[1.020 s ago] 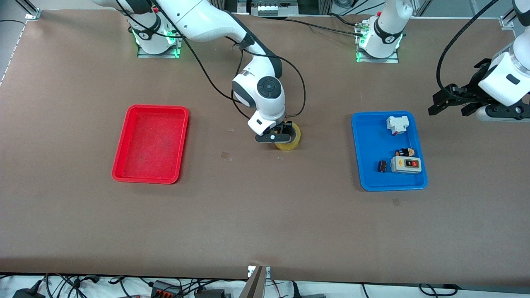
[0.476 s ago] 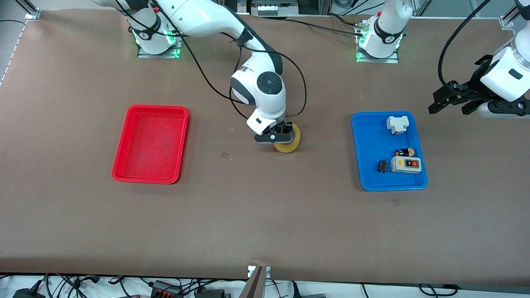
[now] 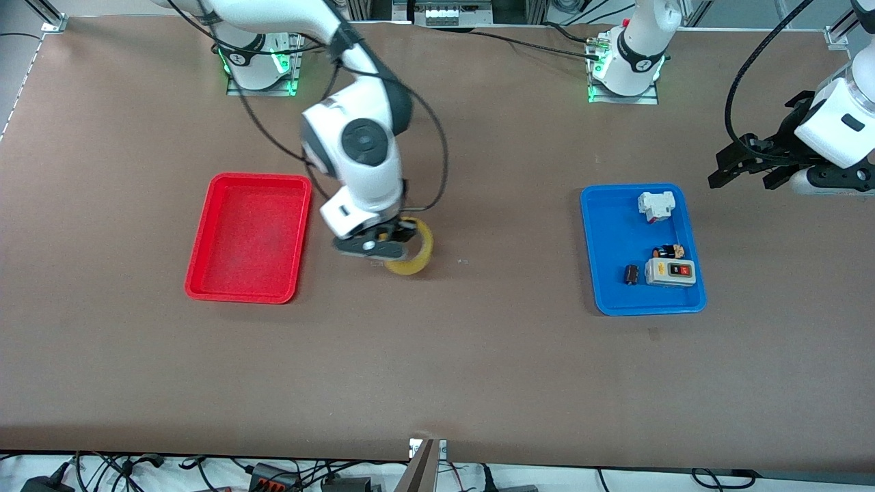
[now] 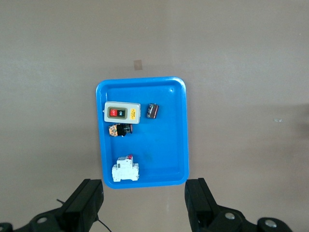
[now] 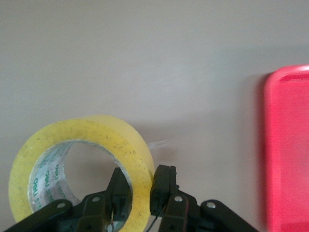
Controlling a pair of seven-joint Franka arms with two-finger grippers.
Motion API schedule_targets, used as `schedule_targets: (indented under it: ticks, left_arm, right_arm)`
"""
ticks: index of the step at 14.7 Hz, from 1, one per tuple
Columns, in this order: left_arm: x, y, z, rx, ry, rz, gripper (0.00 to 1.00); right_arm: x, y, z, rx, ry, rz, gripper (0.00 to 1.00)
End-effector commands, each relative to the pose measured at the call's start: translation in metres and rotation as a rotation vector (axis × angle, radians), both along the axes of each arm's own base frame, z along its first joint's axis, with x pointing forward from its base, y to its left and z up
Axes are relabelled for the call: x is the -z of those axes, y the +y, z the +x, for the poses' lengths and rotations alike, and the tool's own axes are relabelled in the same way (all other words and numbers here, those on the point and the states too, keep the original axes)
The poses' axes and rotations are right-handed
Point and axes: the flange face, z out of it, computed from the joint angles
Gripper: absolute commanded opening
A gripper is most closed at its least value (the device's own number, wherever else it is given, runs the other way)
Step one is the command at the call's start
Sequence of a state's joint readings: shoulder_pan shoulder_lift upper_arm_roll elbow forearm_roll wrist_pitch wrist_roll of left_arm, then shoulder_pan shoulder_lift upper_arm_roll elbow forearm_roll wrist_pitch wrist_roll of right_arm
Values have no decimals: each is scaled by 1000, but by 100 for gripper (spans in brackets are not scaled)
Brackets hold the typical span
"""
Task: Place and move tape with both arms
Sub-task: 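Carry the tape with the right gripper over the red tray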
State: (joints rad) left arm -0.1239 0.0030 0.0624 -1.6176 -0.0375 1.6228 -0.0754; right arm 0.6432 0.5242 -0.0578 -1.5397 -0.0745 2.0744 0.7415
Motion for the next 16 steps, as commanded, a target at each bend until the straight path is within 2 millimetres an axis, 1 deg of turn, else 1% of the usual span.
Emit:
schedule_targets:
  ticks: [1,5,6,7,8,10,11,12,13,14,16]
  left_arm:
    - [0,-1,-3,0,4,-10,100]
    - [0,-3,-6,2,18,-10,100]
    - [0,-3,-6,2,20,-10,100]
    - [0,-4,-6,4,20,-10,100]
    - [0,-4,-6,5,20,-7,100]
    - [0,-4,-7,10,22,-3,100]
    - [2,-3,-8,14,39,1,100]
    - [2,-3,-9,22,38,2,100]
    - [1,-2,-9,40,39,3,100]
    - [1,-2,-9,66,40,3,100]
    - [1,-1,-9,65,40,3,100]
  right_arm:
    - [-23,-92,-3,-43,32,-10,0]
    - [-26,-204,7,-67,78,-21,0]
    - [-19,-227,5,-78,94,-22,0]
    - [-15,-243,3,-86,95,-20,0]
    - [-7,-264,2,-88,104,-19,0]
    - [8,-295,1,-128,121,-16,0]
    - [20,-305,-4,-134,121,-13,0]
    - [30,-309,-12,-149,117,-10,0]
    - [45,-319,-20,-154,112,-6,0]
    - [57,-321,-28,-160,104,-3,0]
    - [72,-323,-36,-172,100,0,0]
